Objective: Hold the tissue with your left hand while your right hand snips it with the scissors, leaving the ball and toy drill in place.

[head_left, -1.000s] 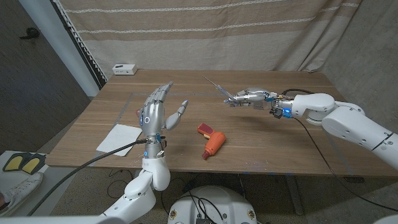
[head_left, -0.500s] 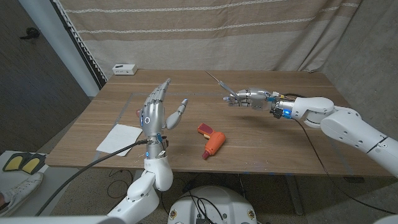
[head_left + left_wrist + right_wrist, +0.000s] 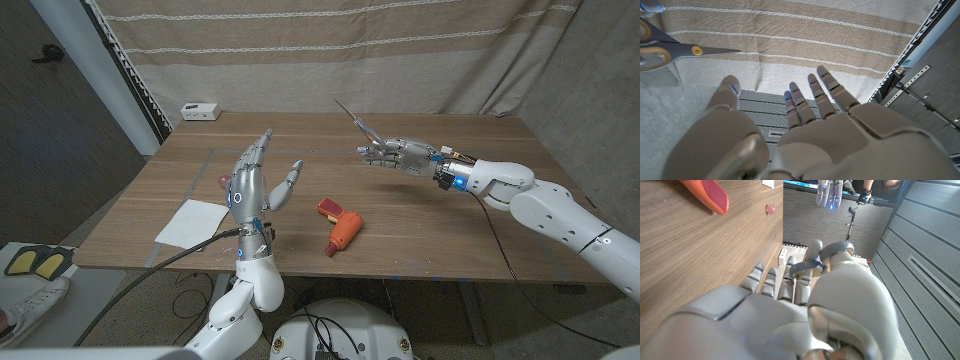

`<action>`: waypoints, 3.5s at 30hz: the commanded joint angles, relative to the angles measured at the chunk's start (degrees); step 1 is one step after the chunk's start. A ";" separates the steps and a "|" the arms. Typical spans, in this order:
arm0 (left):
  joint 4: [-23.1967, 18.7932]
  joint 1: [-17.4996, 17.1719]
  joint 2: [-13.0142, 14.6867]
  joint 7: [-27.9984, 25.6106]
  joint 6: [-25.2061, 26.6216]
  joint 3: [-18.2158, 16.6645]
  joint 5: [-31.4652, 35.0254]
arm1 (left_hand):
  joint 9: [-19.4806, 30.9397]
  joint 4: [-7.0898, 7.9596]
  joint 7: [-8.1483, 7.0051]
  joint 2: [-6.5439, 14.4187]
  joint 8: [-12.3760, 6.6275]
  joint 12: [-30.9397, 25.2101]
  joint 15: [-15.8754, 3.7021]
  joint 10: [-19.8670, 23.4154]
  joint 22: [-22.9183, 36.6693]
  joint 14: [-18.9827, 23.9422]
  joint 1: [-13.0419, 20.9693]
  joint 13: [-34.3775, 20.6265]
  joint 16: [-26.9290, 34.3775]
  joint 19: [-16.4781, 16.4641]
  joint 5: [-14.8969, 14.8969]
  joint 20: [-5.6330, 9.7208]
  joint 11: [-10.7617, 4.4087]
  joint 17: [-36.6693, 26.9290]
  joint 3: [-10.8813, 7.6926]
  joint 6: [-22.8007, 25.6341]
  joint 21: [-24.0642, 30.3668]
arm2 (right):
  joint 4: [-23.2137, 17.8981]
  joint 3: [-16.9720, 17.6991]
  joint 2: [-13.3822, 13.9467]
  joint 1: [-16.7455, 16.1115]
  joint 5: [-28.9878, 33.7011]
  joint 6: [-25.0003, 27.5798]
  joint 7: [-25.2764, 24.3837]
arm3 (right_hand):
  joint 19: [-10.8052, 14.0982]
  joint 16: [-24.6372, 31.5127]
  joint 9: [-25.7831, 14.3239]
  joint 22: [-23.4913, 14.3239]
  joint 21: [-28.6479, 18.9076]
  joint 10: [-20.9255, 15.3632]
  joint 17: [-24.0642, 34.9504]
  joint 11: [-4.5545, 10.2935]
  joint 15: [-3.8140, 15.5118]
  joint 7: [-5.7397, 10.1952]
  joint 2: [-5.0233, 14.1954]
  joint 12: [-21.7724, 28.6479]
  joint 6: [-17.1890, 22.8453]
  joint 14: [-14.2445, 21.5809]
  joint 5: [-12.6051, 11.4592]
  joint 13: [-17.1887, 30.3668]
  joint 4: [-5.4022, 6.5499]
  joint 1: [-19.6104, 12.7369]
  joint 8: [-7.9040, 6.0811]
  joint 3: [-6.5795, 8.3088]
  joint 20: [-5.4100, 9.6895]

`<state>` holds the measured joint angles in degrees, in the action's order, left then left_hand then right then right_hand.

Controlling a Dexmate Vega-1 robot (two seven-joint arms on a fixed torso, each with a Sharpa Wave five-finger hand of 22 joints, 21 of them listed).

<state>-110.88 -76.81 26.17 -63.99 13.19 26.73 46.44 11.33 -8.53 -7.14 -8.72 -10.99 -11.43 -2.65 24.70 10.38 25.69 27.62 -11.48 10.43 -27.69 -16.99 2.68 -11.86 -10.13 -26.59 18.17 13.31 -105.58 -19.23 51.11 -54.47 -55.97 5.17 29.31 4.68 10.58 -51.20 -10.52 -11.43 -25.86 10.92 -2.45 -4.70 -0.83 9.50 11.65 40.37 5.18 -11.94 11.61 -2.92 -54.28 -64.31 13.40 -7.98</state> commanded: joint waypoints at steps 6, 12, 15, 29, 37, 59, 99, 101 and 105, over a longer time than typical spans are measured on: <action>-1.31 -0.90 -0.74 -0.01 0.16 1.37 -1.90 | 0.07 -0.13 0.30 0.29 -0.29 -0.07 -9.71 0.06 0.20 -0.23 0.73 -0.01 0.04 0.13 -0.50 4.80 -0.01 -0.21 0.10 0.30 -0.44 | 3.73 0.70 -4.22 -1.52 -5.86 -2.17 3.06 | -0.88 0.10 0.74 -0.14 0.13 -0.21 0.12 0.29 0.04 0.61 -0.19 0.18 0.29 -0.52 -0.99 0.09 0.42 0.88 -0.44 0.10 -0.16; -2.31 -1.23 -0.22 0.08 -0.77 1.67 -3.81 | 0.06 -0.11 0.29 0.31 -0.36 -0.15 -9.70 0.22 0.19 -0.21 0.75 -0.01 0.08 0.15 -0.52 4.81 -0.05 -0.21 0.12 0.41 -0.49 | 4.02 1.25 -5.84 -2.73 -7.42 -2.43 2.05 | -1.22 0.40 1.11 -0.14 0.11 -1.66 0.11 1.41 1.34 0.62 -0.01 0.91 0.22 -0.11 -1.44 0.20 0.44 1.12 -0.72 0.11 0.31; -2.95 -1.82 -0.80 -0.01 -2.00 1.02 -3.35 | 0.06 -0.09 0.52 0.31 -0.47 -0.21 -9.68 0.34 0.18 -0.19 0.75 0.00 0.11 0.14 -0.54 4.82 0.06 -0.22 0.14 0.66 -0.52 | 3.92 1.55 -6.64 -3.26 -8.60 -2.25 1.82 | -1.24 0.73 0.74 -0.13 0.02 -3.13 0.10 2.08 1.48 0.57 0.08 1.62 -0.04 0.71 -1.67 0.44 0.47 1.29 -1.23 0.11 0.39; -3.89 -2.24 -1.00 -0.01 -1.66 1.38 -3.38 | 0.01 -0.02 0.85 0.32 -0.60 -0.29 -9.60 0.50 0.16 0.02 0.74 0.01 0.25 0.20 -0.58 4.64 0.35 -0.22 0.25 0.97 -0.68 | 7.04 1.93 -11.51 -3.80 -12.25 -3.39 4.69 | 0.57 0.67 1.88 -0.09 -0.68 -2.00 0.04 1.71 1.26 1.07 -0.41 1.35 0.14 1.03 -2.27 0.83 0.32 1.77 -1.61 -0.23 -0.86; -3.90 -2.59 -1.20 -0.01 -1.57 1.35 -3.22 | 0.00 0.00 0.89 0.34 -0.61 -0.31 -9.60 0.54 0.16 0.06 0.74 0.01 0.28 0.18 -0.58 4.60 0.19 -0.22 0.28 1.00 -0.71 | 8.07 2.27 -13.32 -4.49 -13.27 -4.14 6.27 | 1.07 0.68 4.07 -0.05 -0.75 -2.26 -0.05 2.02 1.34 1.67 -2.05 1.41 1.55 1.43 -2.72 0.76 0.00 2.44 -1.36 -1.27 -0.76; -4.58 -3.73 -1.32 -0.01 -1.55 1.47 -2.81 | -0.05 0.06 0.58 0.43 -0.83 -0.41 -9.61 0.79 0.15 0.31 0.79 0.03 0.38 0.07 -0.57 4.69 0.23 -0.22 0.33 1.63 -0.79 | 11.15 2.34 -17.94 -4.99 -14.41 -6.09 8.64 | 1.82 0.55 7.69 0.01 -0.66 -0.76 -0.11 2.55 2.17 3.08 -4.41 0.76 2.95 1.92 -5.58 0.53 -0.64 3.57 -1.00 -3.50 -0.71; -4.46 -3.44 -0.94 -0.01 -1.45 2.60 -3.81 | -0.15 0.12 0.05 0.62 -1.38 -0.68 -9.62 1.67 0.15 0.84 0.95 0.06 0.51 -0.10 -0.54 4.73 -0.01 -0.21 0.40 3.69 -0.94 | 15.22 3.33 -26.21 -6.33 -16.96 -11.36 13.77 | -1.15 -0.24 19.84 0.04 0.45 3.31 -0.45 4.84 2.72 4.91 -5.81 0.15 4.88 -1.18 -12.82 -0.05 -3.13 1.54 4.99 -5.50 -0.78; -4.47 -3.51 -0.92 -0.01 -1.41 2.63 -3.86 | -0.16 0.13 0.01 0.63 -1.42 -0.70 -9.62 1.71 0.15 0.91 0.95 0.06 0.53 -0.13 -0.53 4.75 -0.05 -0.22 0.40 3.83 -0.94 | 15.45 3.51 -26.48 -6.37 -17.11 -11.60 14.23 | -1.34 -0.25 20.30 0.04 0.46 3.58 -0.43 5.00 2.81 5.09 -5.81 0.11 5.09 -1.39 -12.98 -0.06 -3.09 1.64 5.22 -5.60 -0.76; -4.54 -3.54 -0.79 -0.01 -1.25 2.89 -4.09 | -0.16 0.14 0.01 0.65 -1.46 -0.69 -9.62 1.73 0.15 0.98 0.96 0.06 0.54 -0.15 -0.52 4.78 -0.07 -0.22 0.41 4.01 -0.94 | 15.86 3.84 -26.82 -6.32 -16.76 -12.42 14.55 | -1.97 -0.24 21.33 0.02 0.56 4.20 -0.39 5.65 3.02 5.30 -5.79 0.02 5.33 -1.85 -13.33 -0.07 -3.02 1.82 5.80 -5.81 -0.16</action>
<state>-115.42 -80.26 25.21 -64.00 11.86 29.26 42.71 11.21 -8.29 -7.24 -8.41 -12.09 -11.88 -2.66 25.75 10.42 26.12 27.93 -11.48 10.43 -27.61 -16.99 2.78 -11.87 -10.26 -26.36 21.61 12.42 -90.95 -15.97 26.13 -60.57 -72.49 -5.56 42.48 3.35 10.36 -30.11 -10.41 -11.01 -21.77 10.38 3.06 -1.70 3.49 3.79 11.97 44.76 3.62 -24.61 11.45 -5.94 -52.21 -58.68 7.94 -8.09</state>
